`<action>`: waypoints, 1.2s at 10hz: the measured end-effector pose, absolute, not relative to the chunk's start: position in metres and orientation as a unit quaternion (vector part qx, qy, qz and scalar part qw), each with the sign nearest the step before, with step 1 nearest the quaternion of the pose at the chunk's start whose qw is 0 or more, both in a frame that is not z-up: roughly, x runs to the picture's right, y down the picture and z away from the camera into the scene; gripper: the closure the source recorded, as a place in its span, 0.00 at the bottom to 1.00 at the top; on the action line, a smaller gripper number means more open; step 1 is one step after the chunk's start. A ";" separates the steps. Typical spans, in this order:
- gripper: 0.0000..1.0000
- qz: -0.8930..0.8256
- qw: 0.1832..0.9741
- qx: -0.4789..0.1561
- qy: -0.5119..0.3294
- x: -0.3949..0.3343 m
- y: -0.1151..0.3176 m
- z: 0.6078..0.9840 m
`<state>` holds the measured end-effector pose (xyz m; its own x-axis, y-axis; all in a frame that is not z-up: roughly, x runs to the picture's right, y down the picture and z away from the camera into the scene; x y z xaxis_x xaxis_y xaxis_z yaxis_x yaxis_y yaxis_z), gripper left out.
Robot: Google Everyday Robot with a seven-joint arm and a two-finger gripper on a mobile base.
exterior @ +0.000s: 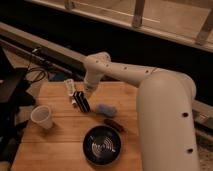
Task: Knock the eraser over
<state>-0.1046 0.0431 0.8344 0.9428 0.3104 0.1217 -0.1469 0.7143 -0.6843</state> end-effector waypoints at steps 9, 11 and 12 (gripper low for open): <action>1.00 0.103 0.919 -0.364 -0.112 -0.127 0.044 0.825; 1.00 0.097 0.920 -0.364 -0.110 -0.129 0.044 0.822; 1.00 0.097 0.921 -0.361 -0.111 -0.131 0.043 0.821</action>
<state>-0.1309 0.0431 0.8211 0.9565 0.2584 0.1352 -0.0975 0.7202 -0.6869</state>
